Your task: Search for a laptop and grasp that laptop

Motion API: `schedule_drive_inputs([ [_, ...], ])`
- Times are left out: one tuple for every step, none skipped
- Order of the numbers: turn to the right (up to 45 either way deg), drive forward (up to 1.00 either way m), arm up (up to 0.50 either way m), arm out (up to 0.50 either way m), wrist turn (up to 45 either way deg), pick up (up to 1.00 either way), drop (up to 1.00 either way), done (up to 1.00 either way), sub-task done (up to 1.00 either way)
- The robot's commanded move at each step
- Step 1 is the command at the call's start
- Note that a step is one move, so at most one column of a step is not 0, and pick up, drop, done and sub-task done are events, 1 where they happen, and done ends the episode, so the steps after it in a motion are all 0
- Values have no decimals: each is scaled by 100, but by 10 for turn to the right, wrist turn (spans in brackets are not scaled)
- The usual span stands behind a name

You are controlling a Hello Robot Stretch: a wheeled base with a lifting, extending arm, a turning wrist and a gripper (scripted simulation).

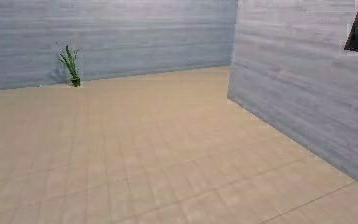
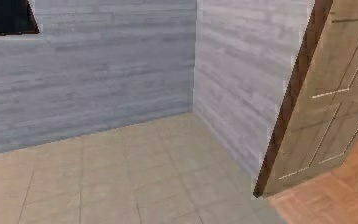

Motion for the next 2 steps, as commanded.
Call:
schedule_drive_inputs([
  [0,100,0,0,0,0,0,0,0],
  [30,0,0,0,0,0,0,0,0],
])
